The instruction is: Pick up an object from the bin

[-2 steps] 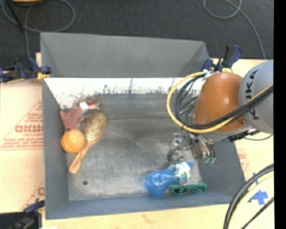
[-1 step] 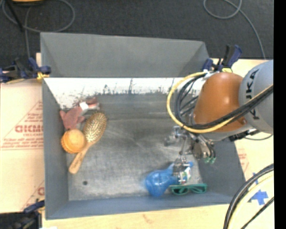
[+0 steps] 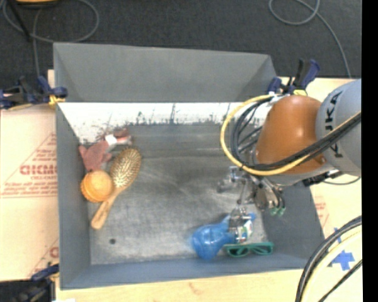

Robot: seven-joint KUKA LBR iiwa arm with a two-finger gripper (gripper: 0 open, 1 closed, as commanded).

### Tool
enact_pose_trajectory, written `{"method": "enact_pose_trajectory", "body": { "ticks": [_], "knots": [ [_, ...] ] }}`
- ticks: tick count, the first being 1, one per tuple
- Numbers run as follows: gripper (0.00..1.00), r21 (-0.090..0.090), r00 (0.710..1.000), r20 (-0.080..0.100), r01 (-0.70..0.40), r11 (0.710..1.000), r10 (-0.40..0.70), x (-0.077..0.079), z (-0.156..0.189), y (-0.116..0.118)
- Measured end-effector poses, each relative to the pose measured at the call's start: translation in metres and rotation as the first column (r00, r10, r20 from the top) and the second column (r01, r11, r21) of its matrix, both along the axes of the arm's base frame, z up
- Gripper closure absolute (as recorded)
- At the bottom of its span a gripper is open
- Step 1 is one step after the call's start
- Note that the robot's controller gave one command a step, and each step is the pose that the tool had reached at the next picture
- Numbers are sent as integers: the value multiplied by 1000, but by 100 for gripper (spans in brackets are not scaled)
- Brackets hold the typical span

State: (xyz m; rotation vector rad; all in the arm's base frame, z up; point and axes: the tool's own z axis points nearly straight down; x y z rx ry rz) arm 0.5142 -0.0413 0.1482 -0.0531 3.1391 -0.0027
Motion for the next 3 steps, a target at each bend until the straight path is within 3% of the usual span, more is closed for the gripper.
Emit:
{"method": "enact_pose_trajectory", "body": {
  "ticks": [1, 2, 3],
  "knots": [
    [100, -5, 992, 0, -126, 992, 126, -4, -71, 24],
    [100, -5, 992, 0, -127, 992, 127, -4, -71, 24],
    [100, -1, 998, 9, -69, 998, 69, -18, 115, -2]
  ]
}}
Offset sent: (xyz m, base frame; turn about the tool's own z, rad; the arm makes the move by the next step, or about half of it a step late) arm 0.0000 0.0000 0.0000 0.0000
